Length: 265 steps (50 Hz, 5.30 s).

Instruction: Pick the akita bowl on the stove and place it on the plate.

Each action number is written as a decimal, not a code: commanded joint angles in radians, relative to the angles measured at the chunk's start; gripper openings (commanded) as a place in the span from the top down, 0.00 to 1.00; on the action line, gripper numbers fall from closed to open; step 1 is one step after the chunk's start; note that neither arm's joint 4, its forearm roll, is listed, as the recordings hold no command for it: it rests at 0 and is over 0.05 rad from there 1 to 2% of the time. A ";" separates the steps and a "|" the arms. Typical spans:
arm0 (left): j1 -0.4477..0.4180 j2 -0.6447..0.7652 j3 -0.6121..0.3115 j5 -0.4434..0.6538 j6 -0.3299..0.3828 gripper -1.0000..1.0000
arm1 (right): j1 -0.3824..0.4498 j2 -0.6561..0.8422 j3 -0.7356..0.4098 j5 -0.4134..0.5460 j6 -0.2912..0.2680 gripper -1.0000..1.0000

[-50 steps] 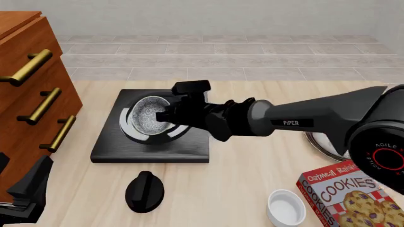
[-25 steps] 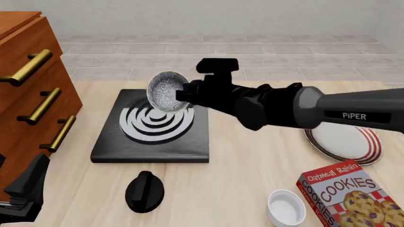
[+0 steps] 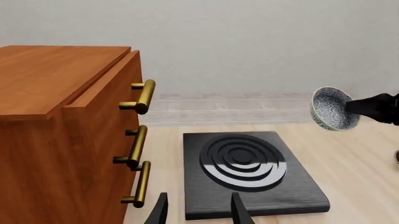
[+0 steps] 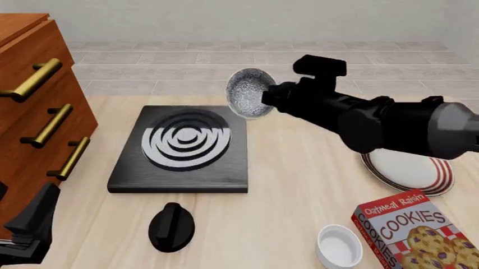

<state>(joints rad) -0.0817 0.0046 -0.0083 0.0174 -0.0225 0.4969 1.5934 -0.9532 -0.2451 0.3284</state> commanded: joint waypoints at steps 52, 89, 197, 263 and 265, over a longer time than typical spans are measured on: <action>-0.020 -0.001 0.005 0.000 0.026 0.00 | -0.545 -0.628 0.430 0.197 0.009 1.00; -0.022 -0.003 -0.004 0.004 0.009 0.00 | -0.807 -0.547 0.430 0.278 -0.055 1.00; -0.011 0.004 0.007 0.006 0.024 0.00 | -0.891 -0.079 0.380 0.063 -0.169 1.00; -0.033 0.034 0.008 -0.006 0.022 0.00 | -0.872 0.058 0.332 0.001 -0.250 0.00; -0.034 0.035 0.008 -0.006 0.021 0.00 | -0.870 0.041 0.330 0.010 -0.254 0.00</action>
<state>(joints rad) -0.1138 0.0379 -0.0004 0.0122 -0.0001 -0.3761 1.6693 -0.6236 -0.2474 0.0758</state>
